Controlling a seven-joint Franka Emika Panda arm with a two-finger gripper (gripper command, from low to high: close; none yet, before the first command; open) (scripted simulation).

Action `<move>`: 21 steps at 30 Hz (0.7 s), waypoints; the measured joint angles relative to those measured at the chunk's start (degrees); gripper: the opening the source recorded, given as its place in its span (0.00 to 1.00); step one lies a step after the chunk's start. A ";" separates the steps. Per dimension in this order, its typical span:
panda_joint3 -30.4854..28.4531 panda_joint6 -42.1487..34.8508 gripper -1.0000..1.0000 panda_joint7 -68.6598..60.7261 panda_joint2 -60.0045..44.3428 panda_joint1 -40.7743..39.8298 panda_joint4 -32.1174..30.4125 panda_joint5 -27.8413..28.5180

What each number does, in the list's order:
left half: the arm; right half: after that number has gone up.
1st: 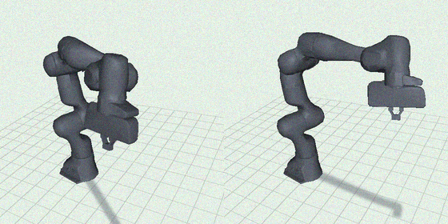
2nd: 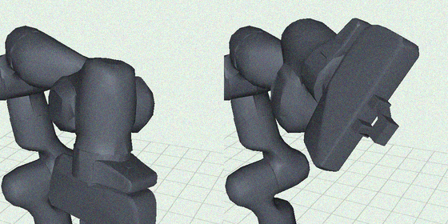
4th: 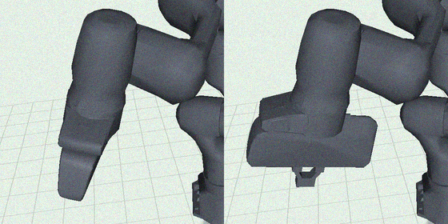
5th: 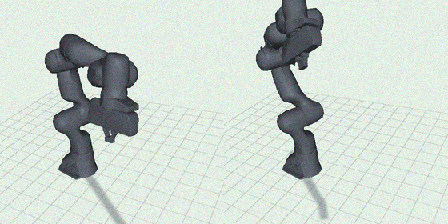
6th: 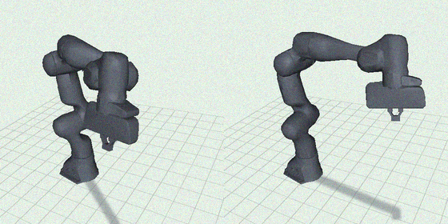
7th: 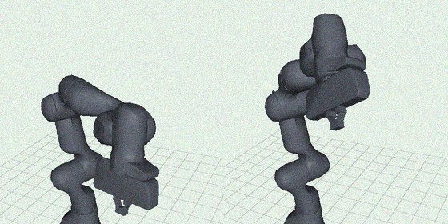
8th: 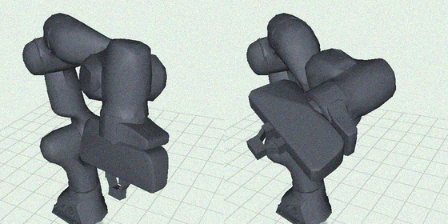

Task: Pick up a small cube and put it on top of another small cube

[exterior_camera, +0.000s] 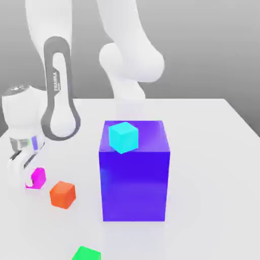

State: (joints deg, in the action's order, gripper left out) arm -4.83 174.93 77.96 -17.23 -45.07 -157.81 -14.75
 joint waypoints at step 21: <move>9.90 -26.01 0.00 -2.82 5.17 20.80 20.87 17.40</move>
State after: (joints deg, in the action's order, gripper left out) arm 5.06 148.92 75.14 -12.05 -24.27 -136.94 2.65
